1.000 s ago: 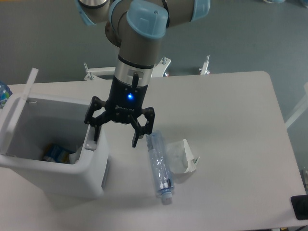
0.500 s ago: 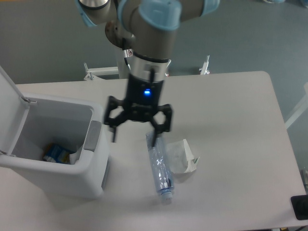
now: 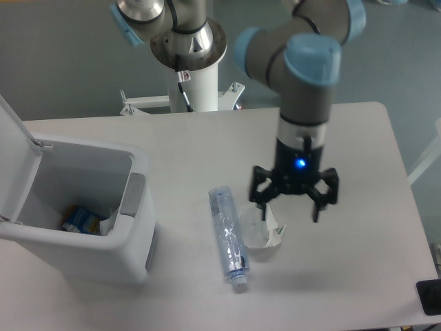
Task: Open the trash can
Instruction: 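Withdraw the gripper up and away from the opened trash can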
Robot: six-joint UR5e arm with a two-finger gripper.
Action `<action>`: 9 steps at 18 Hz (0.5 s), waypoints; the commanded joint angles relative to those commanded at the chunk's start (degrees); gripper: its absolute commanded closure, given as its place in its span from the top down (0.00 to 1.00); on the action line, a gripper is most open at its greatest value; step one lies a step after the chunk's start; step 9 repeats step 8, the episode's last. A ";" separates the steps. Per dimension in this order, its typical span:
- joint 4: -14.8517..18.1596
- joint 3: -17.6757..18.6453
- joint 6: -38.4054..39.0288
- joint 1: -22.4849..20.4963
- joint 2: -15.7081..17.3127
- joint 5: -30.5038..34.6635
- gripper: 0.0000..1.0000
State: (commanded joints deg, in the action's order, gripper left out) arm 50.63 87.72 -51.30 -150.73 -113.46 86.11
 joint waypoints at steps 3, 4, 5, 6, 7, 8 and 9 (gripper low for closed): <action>1.14 -1.41 -3.37 -1.41 -0.45 1.16 1.00; 1.32 -0.80 -3.89 -1.32 -0.27 1.25 1.00; 1.49 -0.45 -4.51 -1.15 -0.44 2.38 1.00; 1.41 -0.18 -4.69 -1.06 -0.44 4.13 1.00; 1.49 -0.09 -4.78 -0.89 -0.44 5.72 1.00; 1.58 0.08 -4.78 -0.71 -0.71 6.60 1.00; 1.58 0.08 -4.78 -0.71 -0.71 6.60 1.00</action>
